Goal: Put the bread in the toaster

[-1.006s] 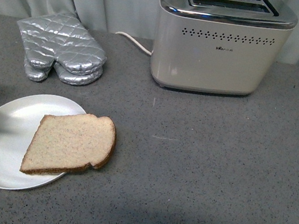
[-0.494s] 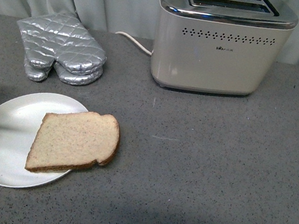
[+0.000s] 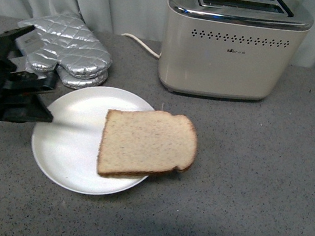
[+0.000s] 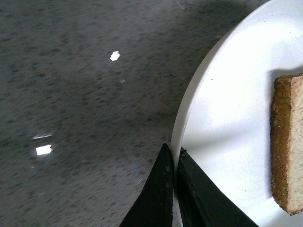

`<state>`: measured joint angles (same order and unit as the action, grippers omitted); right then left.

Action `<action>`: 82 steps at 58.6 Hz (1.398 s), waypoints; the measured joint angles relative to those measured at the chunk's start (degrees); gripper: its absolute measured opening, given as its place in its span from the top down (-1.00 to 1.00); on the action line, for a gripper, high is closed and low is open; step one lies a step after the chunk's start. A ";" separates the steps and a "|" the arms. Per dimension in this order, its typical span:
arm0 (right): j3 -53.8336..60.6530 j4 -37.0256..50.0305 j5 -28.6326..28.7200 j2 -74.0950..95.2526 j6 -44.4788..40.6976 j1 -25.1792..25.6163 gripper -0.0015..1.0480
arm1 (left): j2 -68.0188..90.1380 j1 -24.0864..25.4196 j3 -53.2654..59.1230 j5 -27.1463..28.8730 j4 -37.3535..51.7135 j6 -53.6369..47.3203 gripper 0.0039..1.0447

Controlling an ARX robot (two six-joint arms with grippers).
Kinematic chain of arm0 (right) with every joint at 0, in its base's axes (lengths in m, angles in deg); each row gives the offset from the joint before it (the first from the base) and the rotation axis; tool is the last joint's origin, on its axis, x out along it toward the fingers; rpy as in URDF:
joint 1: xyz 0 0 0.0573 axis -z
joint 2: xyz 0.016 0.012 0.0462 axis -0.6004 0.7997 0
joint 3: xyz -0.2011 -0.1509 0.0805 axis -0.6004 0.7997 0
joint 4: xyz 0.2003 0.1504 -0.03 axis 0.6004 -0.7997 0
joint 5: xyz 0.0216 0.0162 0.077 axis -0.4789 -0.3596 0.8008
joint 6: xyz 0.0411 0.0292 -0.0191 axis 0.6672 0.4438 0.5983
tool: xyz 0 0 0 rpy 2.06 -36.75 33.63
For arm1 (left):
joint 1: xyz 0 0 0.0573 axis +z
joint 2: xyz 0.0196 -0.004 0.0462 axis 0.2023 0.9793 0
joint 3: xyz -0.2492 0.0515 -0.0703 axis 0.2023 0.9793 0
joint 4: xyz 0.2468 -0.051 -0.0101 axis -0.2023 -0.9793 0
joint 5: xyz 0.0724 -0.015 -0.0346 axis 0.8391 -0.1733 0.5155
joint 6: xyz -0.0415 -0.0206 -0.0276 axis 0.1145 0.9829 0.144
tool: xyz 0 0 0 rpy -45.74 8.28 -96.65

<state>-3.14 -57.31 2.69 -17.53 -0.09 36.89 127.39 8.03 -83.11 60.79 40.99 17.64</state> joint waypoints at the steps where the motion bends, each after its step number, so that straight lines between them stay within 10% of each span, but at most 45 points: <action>1: 0.00 0.00 0.00 0.00 0.00 0.00 -0.81 | 0.50 -0.94 -0.57 0.07 0.13 0.92 0.94; 22: 0.00 0.00 0.02 0.00 0.00 0.00 -0.81 | 13.03 -15.17 -15.43 1.09 -0.79 11.23 0.94; 52: 0.00 0.00 0.02 0.00 0.00 0.00 -0.81 | 20.13 -19.06 -25.20 2.62 -5.20 13.22 0.93; 82: 0.00 0.00 0.00 0.00 0.00 0.00 -0.81 | 6.36 -16.55 -13.35 8.90 4.94 12.22 -0.56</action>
<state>-3.14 -57.31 2.69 -17.53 -0.09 36.89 133.75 -8.51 -96.46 69.69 45.93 29.85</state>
